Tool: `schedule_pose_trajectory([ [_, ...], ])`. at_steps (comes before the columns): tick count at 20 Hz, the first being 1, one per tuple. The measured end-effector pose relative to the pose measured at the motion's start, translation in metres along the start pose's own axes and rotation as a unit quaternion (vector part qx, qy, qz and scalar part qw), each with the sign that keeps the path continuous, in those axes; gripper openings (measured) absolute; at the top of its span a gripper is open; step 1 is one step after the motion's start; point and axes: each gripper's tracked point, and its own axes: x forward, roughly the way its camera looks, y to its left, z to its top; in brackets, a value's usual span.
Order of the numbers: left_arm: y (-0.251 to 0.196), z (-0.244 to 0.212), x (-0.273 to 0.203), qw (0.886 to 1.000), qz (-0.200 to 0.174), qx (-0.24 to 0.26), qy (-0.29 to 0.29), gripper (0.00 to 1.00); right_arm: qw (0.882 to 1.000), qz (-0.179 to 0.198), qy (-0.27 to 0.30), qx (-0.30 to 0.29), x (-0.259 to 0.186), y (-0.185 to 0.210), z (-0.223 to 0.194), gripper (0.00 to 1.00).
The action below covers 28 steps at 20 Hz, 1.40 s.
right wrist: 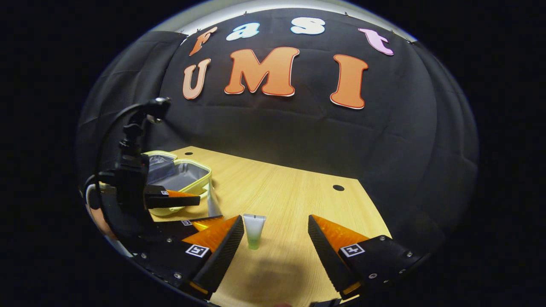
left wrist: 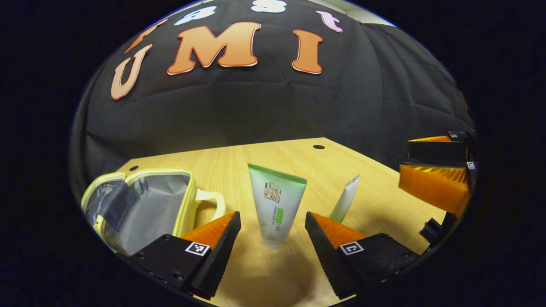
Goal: First open the suitcase, pack the skin care products into it, and then close the suitcase.
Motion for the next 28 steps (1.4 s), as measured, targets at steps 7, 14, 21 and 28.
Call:
schedule_pose_trajectory([
  [7, -0.003, -0.016, 0.028, 0.999, -0.012, -0.026, 0.021, 0.63, 1.0, 0.009, 0.021, -0.004, 0.01, -0.006, -0.021, 0.96],
  [14, 0.005, 0.042, 0.0, 0.999, 0.001, -0.042, -0.007, 0.49, 0.997, 0.041, 0.058, -0.006, 0.029, 0.009, -0.036, 0.96],
  [21, 0.033, 0.123, -0.064, 0.998, 0.035, -0.026, -0.041, 0.49, 0.991, 0.08, 0.109, 0.0, 0.047, 0.026, -0.062, 0.97],
  [28, 0.081, 0.139, -0.125, 0.993, 0.108, -0.013, -0.047, 0.49, 0.981, 0.125, 0.149, 0.018, 0.089, 0.055, -0.084, 0.75],
])
